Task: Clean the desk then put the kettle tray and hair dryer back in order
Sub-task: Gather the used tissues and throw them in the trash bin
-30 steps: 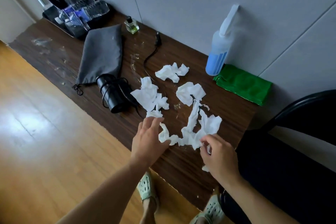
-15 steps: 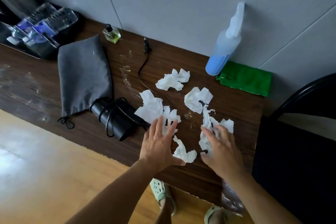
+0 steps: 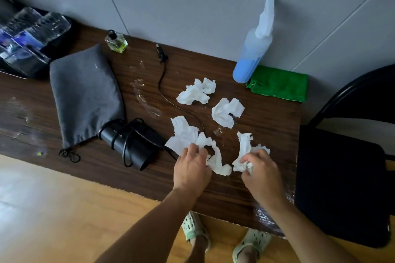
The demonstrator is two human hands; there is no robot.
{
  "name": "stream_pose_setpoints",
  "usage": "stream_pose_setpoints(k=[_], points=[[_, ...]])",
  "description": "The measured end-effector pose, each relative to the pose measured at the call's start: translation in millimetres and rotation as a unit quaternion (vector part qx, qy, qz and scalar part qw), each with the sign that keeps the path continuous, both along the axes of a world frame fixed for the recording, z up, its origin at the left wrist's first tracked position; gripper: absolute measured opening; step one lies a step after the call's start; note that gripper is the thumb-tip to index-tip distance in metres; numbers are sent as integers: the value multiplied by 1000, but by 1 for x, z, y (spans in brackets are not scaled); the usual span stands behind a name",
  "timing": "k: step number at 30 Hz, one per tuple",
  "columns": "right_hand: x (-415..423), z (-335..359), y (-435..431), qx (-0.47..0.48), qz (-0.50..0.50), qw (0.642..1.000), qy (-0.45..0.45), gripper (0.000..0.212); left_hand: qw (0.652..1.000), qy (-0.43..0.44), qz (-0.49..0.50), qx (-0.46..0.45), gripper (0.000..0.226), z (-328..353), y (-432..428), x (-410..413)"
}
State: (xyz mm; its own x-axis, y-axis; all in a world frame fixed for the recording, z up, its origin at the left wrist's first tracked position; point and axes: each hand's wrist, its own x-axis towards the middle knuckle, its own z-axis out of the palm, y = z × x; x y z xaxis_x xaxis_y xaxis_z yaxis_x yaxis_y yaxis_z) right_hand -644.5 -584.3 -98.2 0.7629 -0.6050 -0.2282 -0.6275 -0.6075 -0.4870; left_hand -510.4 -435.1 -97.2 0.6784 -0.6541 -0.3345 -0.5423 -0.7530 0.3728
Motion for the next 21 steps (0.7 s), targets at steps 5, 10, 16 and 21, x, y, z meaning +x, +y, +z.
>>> stream_pose_setpoints(k=[5,10,16,21], points=[[6,8,-5,19,-20,999,-22,30,994,10,84,-63,25,11,-10,17],[30,19,-2,47,-8,997,-53,44,989,-6,132,-62,58,19,-14,45],[82,24,-4,85,-14,996,-27,82,990,-32,123,58,65,5,-14,72],[128,24,-26,45,10,998,54,97,993,-4,89,76,60,2,-20,83]])
